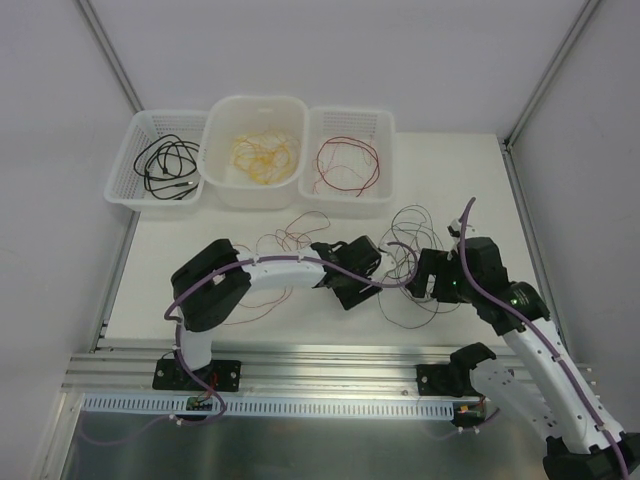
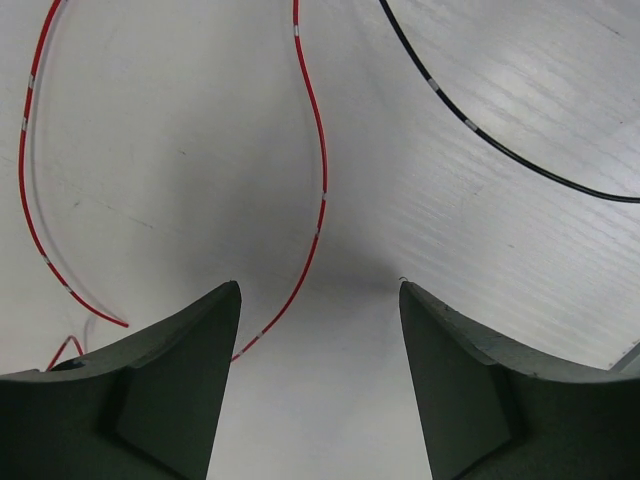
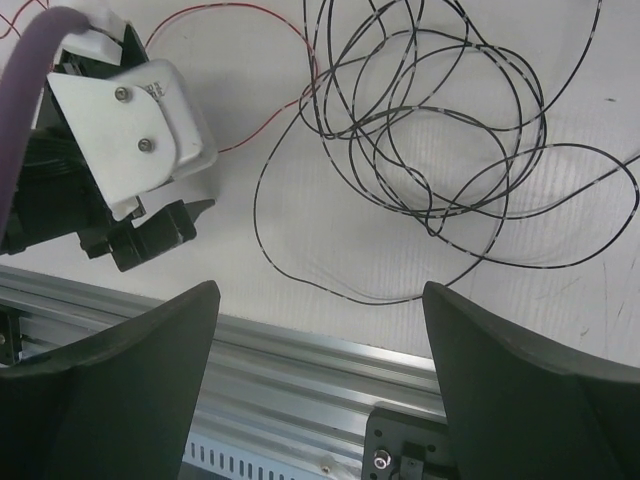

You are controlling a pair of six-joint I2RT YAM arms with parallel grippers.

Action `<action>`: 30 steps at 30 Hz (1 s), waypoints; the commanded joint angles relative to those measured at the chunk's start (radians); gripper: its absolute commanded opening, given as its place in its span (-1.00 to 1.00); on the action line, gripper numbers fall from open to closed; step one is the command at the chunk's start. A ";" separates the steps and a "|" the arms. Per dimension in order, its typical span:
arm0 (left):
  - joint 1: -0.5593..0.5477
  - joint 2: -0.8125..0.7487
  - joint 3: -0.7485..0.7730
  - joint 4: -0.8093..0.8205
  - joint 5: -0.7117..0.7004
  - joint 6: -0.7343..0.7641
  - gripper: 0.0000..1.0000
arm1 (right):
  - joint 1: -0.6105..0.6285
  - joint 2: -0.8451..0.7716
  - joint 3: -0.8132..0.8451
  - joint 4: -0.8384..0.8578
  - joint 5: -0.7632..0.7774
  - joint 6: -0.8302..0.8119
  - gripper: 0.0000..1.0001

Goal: Untangle the cables

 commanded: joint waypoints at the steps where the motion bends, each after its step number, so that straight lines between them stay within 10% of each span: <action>1: 0.024 0.017 0.035 0.030 0.036 0.069 0.29 | 0.004 -0.014 -0.002 -0.019 0.001 0.006 0.75; 7: 0.046 0.032 -0.011 0.028 0.109 0.030 -0.15 | 0.004 -0.014 -0.001 -0.016 -0.003 0.009 0.75; 13: 0.044 0.031 -0.064 0.028 0.158 -0.049 -1.00 | 0.007 -0.015 -0.011 -0.002 -0.014 0.020 0.75; 30: 0.046 -0.245 -0.187 0.031 0.138 -0.227 -1.00 | 0.220 0.172 -0.194 0.398 -0.155 0.061 0.73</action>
